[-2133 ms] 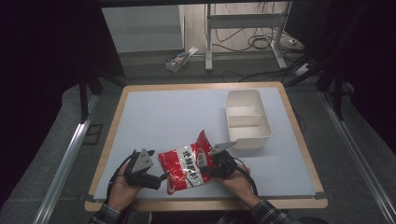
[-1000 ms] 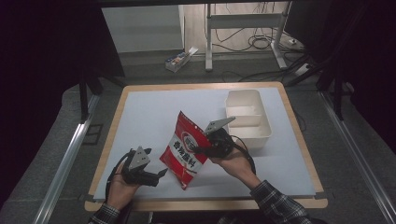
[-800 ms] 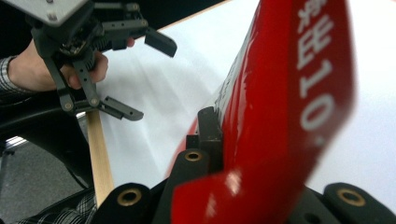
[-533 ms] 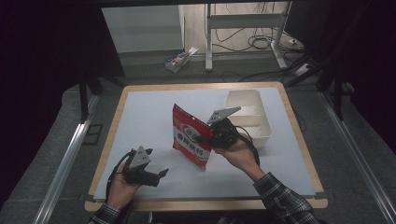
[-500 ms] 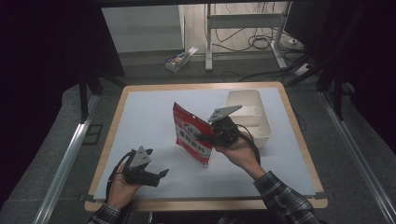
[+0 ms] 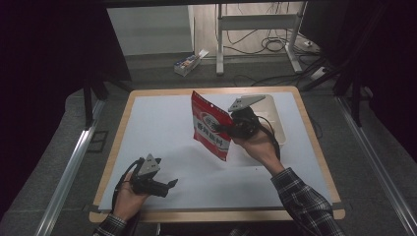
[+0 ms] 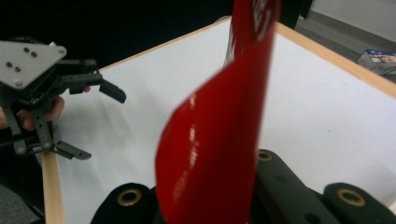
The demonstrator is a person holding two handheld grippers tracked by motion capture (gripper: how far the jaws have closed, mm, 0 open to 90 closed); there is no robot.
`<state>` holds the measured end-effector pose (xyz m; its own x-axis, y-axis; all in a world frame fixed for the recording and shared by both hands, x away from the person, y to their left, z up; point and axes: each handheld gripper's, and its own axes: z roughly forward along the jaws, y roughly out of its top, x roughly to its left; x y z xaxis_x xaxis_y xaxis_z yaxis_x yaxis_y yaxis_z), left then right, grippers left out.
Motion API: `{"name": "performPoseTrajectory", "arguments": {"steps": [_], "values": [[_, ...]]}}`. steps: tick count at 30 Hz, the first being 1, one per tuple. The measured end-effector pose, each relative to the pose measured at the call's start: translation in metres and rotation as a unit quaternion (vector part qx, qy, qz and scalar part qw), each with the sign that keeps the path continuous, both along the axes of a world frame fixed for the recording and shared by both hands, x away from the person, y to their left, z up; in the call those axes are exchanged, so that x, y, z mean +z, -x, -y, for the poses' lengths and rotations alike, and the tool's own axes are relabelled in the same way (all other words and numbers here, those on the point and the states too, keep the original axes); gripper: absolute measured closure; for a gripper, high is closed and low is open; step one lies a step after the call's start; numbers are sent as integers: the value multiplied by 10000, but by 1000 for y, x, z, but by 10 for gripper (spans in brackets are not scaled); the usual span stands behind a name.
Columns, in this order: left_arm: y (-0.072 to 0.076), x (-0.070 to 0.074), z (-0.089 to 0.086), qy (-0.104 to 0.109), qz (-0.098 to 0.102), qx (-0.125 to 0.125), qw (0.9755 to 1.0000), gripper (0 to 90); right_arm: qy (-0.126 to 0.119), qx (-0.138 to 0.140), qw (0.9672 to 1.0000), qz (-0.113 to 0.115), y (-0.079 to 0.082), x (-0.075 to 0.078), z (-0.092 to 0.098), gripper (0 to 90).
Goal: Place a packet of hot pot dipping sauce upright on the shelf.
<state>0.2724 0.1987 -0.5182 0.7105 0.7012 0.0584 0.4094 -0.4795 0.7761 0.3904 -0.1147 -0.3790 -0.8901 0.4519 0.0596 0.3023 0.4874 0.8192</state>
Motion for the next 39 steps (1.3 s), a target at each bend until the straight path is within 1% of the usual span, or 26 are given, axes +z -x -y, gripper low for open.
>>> {"name": "performPoseTrajectory", "arguments": {"steps": [2,5,14,15,16,20,21,22,27,28,30,32,33,34,39], "values": [[0,0,0,-5,-6,-3,10000,47,-41,-46,10000,-28,-4,3,2,894],[0,0,1,-21,-10,-9,10000,47,-76,-122,9999,-1,-12,8,5,893],[0,-1,1,-63,-2,-32,10000,48,-80,-330,9993,138,-35,25,12,893],[0,-1,1,-63,-2,-32,10000,48,-80,-330,9993,138,-35,25,12,893],[0,-1,1,-66,-3,-34,10000,48,-103,-390,9990,170,-42,30,14,893],[0,-1,1,-58,-2,-37,10000,48,-120,-503,9985,203,-52,36,17,893],[0,-1,1,-58,-2,-37,10000,48,-120,-503,9985,203,-52,36,17,893],[0,-1,1,-64,0,-37,10000,48,-152,-574,9980,204,-59,39,19,893],[0,-1,2,-65,5,-36,10000,48,-225,-711,9969,248,-73,42,25,894],[0,-1,1,-65,2,-34,10000,48,-225,-711,9969,248,-73,42,25,894],[0,-1,1,-59,-4,-29,10000,49,-240,-793,9962,283,-82,43,29,894],[0,-1,1,-64,-4,-27,10000,49,-246,-843,9957,307,-87,45,32,893],[0,-1,1,-64,-4,-27,10000,49,-246,-843,9957,307,-87,45,32,893],[0,-1,1,-57,-7,-26,10000,49,-241,-882,9952,343,-92,46,35,894],[-1,-2,1,-72,-10,-26,10000,49,-246,-1043,9935,388,-105,47,43,893]]}}
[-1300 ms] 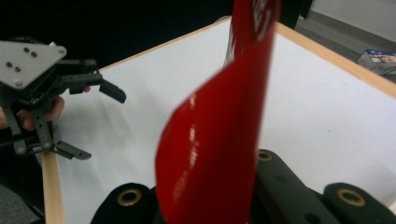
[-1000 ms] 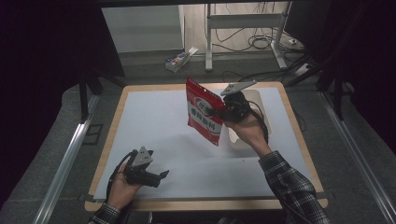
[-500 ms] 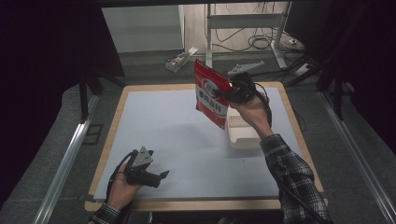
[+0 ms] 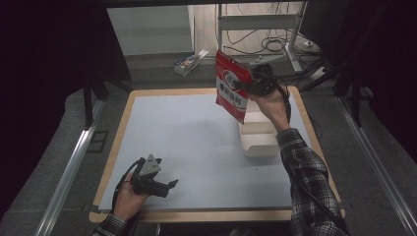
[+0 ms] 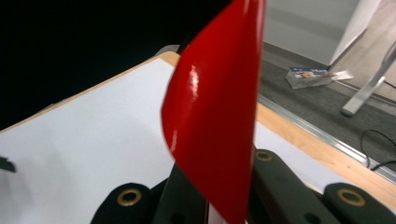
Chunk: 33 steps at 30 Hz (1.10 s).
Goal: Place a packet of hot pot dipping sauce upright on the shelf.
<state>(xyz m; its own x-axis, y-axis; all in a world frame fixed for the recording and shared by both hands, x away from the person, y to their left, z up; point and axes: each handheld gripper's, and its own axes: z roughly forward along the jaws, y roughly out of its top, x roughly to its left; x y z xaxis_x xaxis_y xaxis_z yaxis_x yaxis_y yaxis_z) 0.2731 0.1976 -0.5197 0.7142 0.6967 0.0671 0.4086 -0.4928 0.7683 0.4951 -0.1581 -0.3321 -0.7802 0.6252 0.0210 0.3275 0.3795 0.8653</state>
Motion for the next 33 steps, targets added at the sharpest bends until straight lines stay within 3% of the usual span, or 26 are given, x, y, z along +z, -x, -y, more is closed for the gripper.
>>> {"name": "performPoseTrajectory", "arguments": {"steps": [21,33], "values": [[-1,-1,-1,13,-37,31,10000,50,-3,-472,9989,7,-39,-17,46,894],[-1,-1,0,-16,-82,33,10000,51,-126,-601,9981,-86,-38,-28,76,893]]}}
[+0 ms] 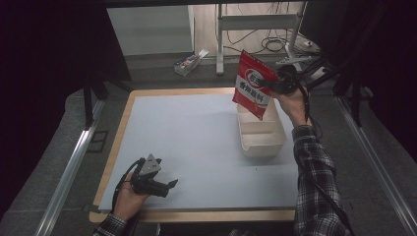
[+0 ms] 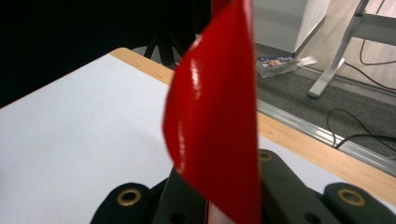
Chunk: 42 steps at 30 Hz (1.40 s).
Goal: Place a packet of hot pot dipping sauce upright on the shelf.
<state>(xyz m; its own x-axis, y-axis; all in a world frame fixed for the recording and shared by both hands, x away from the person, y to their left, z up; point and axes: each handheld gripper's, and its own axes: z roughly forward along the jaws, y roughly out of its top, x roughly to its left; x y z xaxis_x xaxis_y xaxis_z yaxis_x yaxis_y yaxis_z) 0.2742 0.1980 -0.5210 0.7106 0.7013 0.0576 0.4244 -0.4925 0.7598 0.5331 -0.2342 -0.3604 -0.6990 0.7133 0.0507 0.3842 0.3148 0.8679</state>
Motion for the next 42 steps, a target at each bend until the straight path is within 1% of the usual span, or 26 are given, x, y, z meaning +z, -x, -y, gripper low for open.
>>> {"name": "performPoseTrajectory", "arguments": {"steps": [6,9,10,11,12,14,15,17,21,22,23,26,27,29,34,36,39,42], "values": [[0,0,1,-27,-10,-6,10000,51,11,-105,9999,-20,7,1,15,892],[0,0,1,-40,-4,-9,10000,51,55,-170,9998,-47,10,1,23,892],[0,0,1,-48,1,-10,10000,51,90,-194,9997,-70,10,0,25,892],[0,0,1,-34,9,-5,10000,51,209,-223,9995,-95,11,-2,26,892],[0,0,1,-34,9,-5,10000,51,266,-251,9993,-90,11,-3,27,892],[0,0,1,-47,18,-4,10000,51,170,-280,9994,-109,12,-7,31,892],[0,0,1,-47,18,-4,10000,51,170,-280,9994,-109,12,-7,31,892],[0,0,1,-45,24,-1,10000,51,174,-274,9994,-151,10,-11,31,891],[0,0,1,-33,28,7,10000,51,239,-246,9992,-209,7,-20,24,890],[0,0,1,-33,28,7,10000,51,239,-246,9992,-209,7,-20,24,890],[0,0,1,-29,31,4,10000,51,264,-236,9991,-230,5,-23,21,890],[0,0,1,-29,36,2,10000,51,275,-256,9989,-270,4,-29,19,890],[0,0,1,-31,38,0,10000,51,244,-265,9990,-260,4,-30,19,889],[0,0,1,-35,36,-8,10000,51,199,-310,9989,-279,3,-31,21,889],[0,-1,1,-53,40,-7,10000,51,260,-504,9979,-303,2,-36,28,886],[0,0,2,-60,46,-3,10000,51,338,-618,9970,-305,1,-39,29,884],[0,0,2,-63,50,0,10000,51,301,-683,9966,-348,0,-40,31,878],[0,-1,2,-63,49,-3,10000,52,402,-730,9959,-360,0,-40,29,852]]}}
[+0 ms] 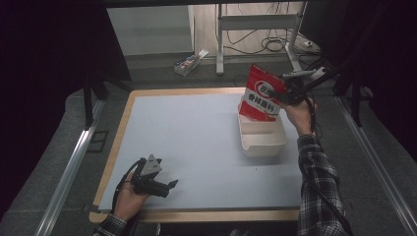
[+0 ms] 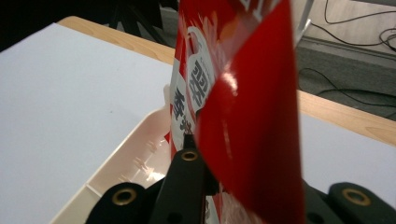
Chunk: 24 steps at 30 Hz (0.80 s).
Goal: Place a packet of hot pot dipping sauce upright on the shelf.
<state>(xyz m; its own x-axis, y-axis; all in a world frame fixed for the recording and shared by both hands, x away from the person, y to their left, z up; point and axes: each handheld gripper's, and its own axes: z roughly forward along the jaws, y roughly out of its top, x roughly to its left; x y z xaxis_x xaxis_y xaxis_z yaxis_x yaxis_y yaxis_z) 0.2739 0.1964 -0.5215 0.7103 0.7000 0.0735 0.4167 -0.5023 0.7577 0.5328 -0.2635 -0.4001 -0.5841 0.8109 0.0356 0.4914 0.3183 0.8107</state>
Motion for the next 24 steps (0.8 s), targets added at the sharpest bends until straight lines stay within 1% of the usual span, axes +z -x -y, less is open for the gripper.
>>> {"name": "performPoseTrajectory", "arguments": {"steps": [3,4,5,6,7,9,10,13,15,18,20,22,24], "values": [[0,0,0,-1,5,-1,10000,52,47,-16,10000,8,0,0,-1,830],[0,0,0,1,5,0,10000,52,59,-40,10000,14,1,1,-1,804],[0,0,0,-2,5,-2,10000,52,105,-93,9999,44,1,1,-2,758],[0,0,0,-2,5,-2,10000,52,105,-93,9999,44,1,1,-2,758],[0,0,0,4,6,-1,10000,52,108,-127,9998,73,2,2,-2,699],[0,0,0,7,4,-2,10000,52,73,-146,9998,59,2,2,-2,652],[0,0,0,-3,3,-3,10000,52,92,-171,9998,64,2,3,-3,614],[0,0,0,-3,5,-4,10000,52,116,-208,9997,83,3,4,-2,536],[0,0,0,-5,4,-3,10000,52,92,-216,9997,76,3,5,-1,485],[0,0,0,-9,6,-4,10000,52,88,-239,9996,90,5,6,-1,427],[0,0,0,-12,7,-4,10000,52,89,-237,9996,85,6,7,-1,413],[0,0,0,-7,10,-4,10000,52,155,-225,9996,87,8,8,-1,379],[0,0,0,-6,12,-7,10000,52,148,-207,9996,85,10,9,-1,357]]}}
